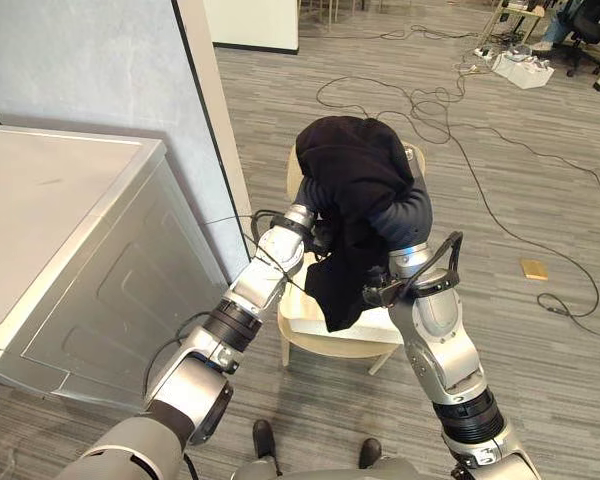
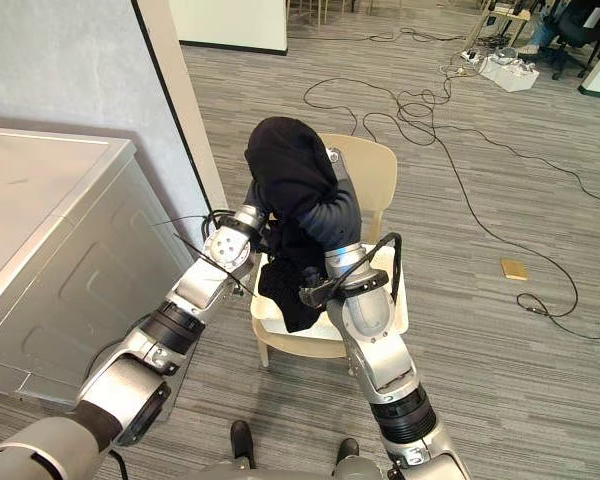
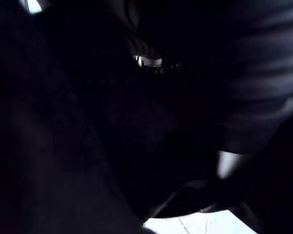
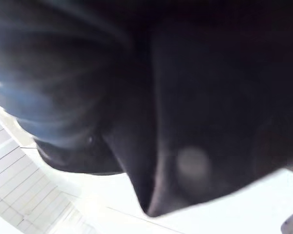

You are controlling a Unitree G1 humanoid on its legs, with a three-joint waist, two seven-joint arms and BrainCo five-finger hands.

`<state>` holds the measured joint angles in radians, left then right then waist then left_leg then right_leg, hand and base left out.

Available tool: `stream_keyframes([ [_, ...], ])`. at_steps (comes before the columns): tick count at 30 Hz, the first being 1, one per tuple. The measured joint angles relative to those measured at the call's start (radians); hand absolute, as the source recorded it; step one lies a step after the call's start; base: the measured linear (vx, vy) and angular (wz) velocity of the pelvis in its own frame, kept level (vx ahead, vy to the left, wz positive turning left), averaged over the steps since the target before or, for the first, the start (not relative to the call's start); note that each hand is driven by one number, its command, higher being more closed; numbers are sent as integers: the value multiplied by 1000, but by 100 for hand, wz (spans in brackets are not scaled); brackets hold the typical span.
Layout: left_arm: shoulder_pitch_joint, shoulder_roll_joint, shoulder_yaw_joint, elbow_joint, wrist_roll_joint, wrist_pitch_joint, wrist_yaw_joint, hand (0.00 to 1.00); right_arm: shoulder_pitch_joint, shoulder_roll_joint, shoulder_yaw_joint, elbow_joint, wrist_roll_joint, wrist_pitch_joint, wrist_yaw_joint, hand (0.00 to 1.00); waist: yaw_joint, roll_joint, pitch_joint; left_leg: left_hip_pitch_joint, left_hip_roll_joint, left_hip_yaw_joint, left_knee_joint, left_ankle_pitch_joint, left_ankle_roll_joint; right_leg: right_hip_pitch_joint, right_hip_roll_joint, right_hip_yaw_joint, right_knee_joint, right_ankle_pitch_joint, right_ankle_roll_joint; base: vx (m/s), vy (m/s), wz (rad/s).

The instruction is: Pick up the laundry basket with both hands and put the clothes into the washing machine.

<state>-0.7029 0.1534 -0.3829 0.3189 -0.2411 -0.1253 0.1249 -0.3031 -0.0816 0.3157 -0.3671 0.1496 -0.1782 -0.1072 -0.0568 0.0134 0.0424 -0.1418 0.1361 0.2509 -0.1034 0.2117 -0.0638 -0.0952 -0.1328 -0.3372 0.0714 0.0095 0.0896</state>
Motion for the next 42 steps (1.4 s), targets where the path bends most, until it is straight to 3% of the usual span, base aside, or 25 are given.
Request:
stream_keyframes([
  [13, 103, -36, 112, -40, 19, 0, 96, 100, 81, 37, -11, 50, -4, 3, -57, 0, -4, 1, 0, 0, 3, 6, 0, -1, 0, 11, 10, 5, -33, 24, -8, 28, -11, -2],
  [21, 145, -28, 239, -84, 20, 0, 131, 100, 248, 45, -129, 50, -5, 11, -70, 0, -11, 11, -7, 9, 3, 14, 0, -7, -9, 20, 10, 13, -44, 27, -5, 9, -3, -2],
  [28, 198, -10, 353, -154, 20, -2, 140, 100, 296, 45, -279, 56, -84, 12, -92, 0, -15, 42, -29, 17, 3, 40, 0, -18, -11, 24, 13, 38, -71, 37, -6, 31, -9, -11],
  [31, 223, -8, 396, -161, 20, -10, 142, 100, 313, 55, -346, 146, -124, 24, -116, 0, -16, 44, -39, 25, 3, 49, 0, -17, -11, 27, 14, 48, -75, 48, -7, 48, -15, -10],
  [33, 225, -8, 413, -168, 21, -11, 143, 100, 335, 57, -407, 240, -161, 58, -142, 0, -15, 45, -39, 30, 3, 50, 0, -18, -11, 31, 14, 49, -77, 48, -7, 17, -6, -2],
  [38, 224, 4, 436, -203, 21, -19, 146, 100, 391, 58, -448, 355, -161, 82, -153, 0, -16, 47, -40, 35, 3, 49, 0, -25, -20, 37, 14, 51, -81, 47, -7, 0, 0, 0],
  [42, 224, 15, 447, -204, 20, -37, 160, 100, 395, 75, -454, 441, -161, 100, -146, 0, -15, 67, -55, 35, 2, 44, 0, -25, -20, 40, 14, 47, -81, 47, -8, 10, -3, 2],
])
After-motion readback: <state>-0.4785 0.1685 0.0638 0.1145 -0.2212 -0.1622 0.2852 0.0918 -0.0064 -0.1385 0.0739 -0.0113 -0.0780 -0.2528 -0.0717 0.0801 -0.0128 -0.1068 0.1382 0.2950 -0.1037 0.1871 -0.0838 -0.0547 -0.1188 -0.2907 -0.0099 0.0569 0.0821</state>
